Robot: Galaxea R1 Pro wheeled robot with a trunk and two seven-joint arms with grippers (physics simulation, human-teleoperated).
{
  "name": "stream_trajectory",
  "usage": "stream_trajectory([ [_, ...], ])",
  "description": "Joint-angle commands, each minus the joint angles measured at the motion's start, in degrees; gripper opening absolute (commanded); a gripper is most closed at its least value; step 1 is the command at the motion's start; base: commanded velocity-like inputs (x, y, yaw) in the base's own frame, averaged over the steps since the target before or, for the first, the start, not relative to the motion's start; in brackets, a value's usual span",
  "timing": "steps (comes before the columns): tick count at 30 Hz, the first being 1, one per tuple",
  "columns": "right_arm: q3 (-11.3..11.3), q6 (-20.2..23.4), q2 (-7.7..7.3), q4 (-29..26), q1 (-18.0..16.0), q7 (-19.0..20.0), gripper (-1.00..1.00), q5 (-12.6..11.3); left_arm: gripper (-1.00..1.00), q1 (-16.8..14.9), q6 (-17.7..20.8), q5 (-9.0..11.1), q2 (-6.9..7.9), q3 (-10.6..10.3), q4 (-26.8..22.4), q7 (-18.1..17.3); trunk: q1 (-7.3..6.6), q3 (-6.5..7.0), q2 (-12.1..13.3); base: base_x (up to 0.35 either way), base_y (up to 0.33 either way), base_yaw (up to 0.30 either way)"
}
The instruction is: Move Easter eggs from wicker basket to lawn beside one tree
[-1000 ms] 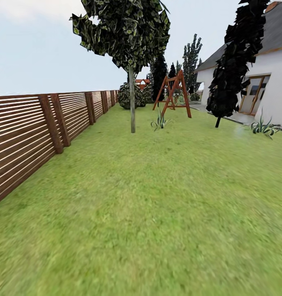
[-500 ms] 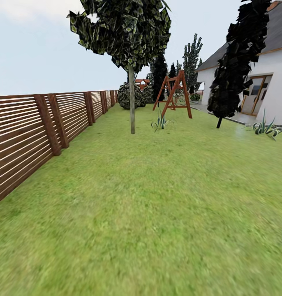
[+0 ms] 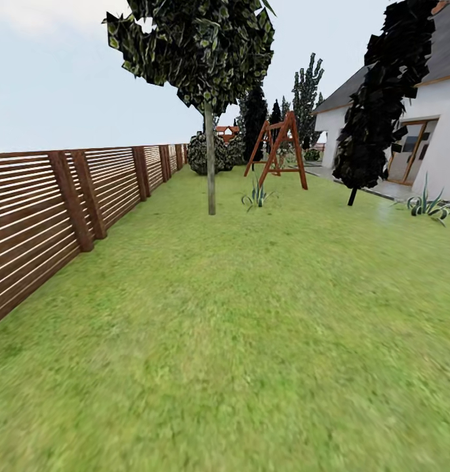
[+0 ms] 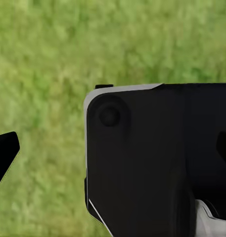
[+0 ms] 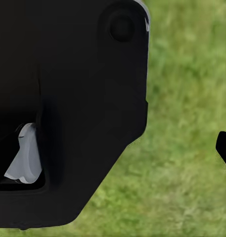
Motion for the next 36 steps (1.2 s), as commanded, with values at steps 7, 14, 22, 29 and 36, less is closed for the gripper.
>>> stream_trajectory([
  [7, -0.03, -0.16, -0.01, -0.03, 0.0, -0.06, 1.0, 0.01, 1.0, -0.04, -0.18, -0.03, 0.01, -0.04, 0.03, -0.02, 0.06, -0.11, -0.1, 0.302, 0.0, 0.0],
  [14, -0.03, -0.16, 0.0, -0.05, 0.01, -0.05, 1.0, 0.01, 1.0, -0.03, -0.18, -0.03, -0.01, -0.04, 0.03, -0.02, 0.06, -0.11, -0.1, 0.298, 0.0, 0.0],
  [22, -0.03, -0.16, -0.01, -0.03, 0.0, -0.08, 1.0, 0.01, 1.0, -0.03, -0.18, -0.03, 0.01, -0.04, 0.03, -0.02, 0.06, -0.11, -0.1, 0.296, 0.0, 0.0],
  [29, -0.03, -0.16, 0.0, -0.05, 0.0, -0.06, 1.0, 0.01, 1.0, -0.03, -0.18, -0.03, -0.04, -0.04, 0.03, -0.02, 0.06, -0.11, -0.1, 0.295, 0.0, 0.0],
  [36, -0.03, -0.16, 0.01, -0.02, 0.0, -0.05, 1.0, 0.01, 1.0, -0.03, -0.18, -0.03, 0.0, -0.04, 0.03, -0.02, 0.06, -0.11, -0.1, 0.295, 0.0, 0.0],
])
